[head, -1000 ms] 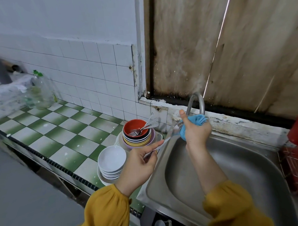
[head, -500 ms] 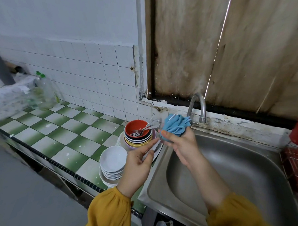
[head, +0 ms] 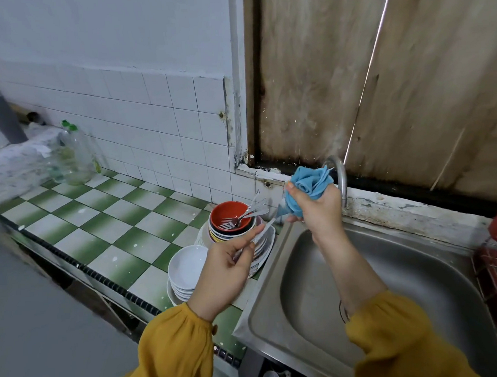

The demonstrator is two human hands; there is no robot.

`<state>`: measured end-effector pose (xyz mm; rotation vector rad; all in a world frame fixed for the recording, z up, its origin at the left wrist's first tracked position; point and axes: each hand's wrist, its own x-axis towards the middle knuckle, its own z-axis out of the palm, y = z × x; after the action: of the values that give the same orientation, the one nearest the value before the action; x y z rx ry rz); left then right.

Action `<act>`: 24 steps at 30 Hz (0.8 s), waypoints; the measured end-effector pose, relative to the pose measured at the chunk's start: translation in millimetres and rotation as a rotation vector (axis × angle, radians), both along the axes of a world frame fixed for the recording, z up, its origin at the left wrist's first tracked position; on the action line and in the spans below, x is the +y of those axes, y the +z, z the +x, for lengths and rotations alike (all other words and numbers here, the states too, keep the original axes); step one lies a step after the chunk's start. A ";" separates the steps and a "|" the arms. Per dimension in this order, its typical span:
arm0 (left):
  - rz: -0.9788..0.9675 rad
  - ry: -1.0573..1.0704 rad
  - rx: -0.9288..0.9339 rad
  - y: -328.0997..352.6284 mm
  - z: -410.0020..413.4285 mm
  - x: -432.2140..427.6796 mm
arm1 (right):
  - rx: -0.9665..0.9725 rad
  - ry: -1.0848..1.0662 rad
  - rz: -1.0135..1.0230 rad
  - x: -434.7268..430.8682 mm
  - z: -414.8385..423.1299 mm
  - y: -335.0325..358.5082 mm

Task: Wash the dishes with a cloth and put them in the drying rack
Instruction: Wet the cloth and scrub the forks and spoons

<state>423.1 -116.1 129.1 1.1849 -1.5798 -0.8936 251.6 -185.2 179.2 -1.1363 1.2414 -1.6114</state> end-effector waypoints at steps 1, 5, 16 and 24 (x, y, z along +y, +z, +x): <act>0.001 0.006 -0.004 2.2 2.1 -0.7 | 0.014 -0.038 -0.028 -2.2 -1.5 2.1; -0.013 0.081 0.033 9.3 9.0 1.4 | -0.182 0.006 -0.055 -12.8 -16.9 5.4; -0.084 0.028 -0.058 5.2 9.8 -1.9 | -0.166 0.130 0.179 -0.5 12.5 -15.4; -0.104 0.032 -0.126 5.4 24.9 -14.4 | 0.269 0.036 -0.171 -12.8 -5.4 -10.3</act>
<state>448.0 -130.4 134.6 1.2082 -1.6824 -0.7190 246.3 -198.0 168.9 -1.5150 1.2596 -1.5995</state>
